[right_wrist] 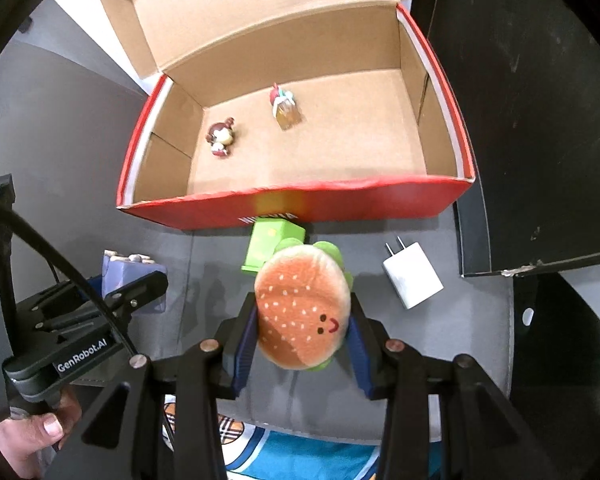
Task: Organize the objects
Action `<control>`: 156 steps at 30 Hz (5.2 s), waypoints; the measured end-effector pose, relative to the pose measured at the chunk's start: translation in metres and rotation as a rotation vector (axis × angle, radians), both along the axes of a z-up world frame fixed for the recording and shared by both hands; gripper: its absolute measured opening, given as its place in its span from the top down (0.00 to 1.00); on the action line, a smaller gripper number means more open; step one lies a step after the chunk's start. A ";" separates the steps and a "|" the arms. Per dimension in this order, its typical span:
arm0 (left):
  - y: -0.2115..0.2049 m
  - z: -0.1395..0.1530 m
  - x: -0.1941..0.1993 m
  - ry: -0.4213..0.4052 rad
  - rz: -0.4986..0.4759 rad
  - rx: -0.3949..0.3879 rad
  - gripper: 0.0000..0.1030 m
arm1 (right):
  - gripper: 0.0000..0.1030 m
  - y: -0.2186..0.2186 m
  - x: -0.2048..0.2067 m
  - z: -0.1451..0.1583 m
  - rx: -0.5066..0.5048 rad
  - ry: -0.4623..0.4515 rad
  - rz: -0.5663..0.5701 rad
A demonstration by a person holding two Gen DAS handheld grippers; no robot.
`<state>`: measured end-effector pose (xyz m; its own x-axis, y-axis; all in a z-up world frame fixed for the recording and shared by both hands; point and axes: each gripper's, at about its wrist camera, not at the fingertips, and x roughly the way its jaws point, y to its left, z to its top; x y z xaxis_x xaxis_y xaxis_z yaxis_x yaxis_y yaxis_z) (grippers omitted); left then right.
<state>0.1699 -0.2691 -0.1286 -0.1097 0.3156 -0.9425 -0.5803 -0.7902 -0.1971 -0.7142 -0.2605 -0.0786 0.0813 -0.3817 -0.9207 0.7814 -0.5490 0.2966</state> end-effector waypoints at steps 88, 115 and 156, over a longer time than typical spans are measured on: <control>0.007 0.029 -0.041 -0.049 0.053 0.001 0.80 | 0.61 -0.041 -0.044 0.049 -0.164 -0.072 0.197; -0.029 -0.001 0.040 -0.113 -0.005 -0.043 0.25 | 0.61 0.006 -0.029 0.052 -0.194 -0.083 0.248; -0.040 -0.031 0.129 -0.127 -0.089 -0.070 0.24 | 0.61 0.140 -0.018 0.042 -0.221 -0.087 0.322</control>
<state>0.2993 -0.3089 -0.1594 0.0369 0.2523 -0.9669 -0.6229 -0.7508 -0.2197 -0.7320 -0.1203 -0.0363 0.3034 -0.5121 -0.8036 0.8699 -0.1953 0.4529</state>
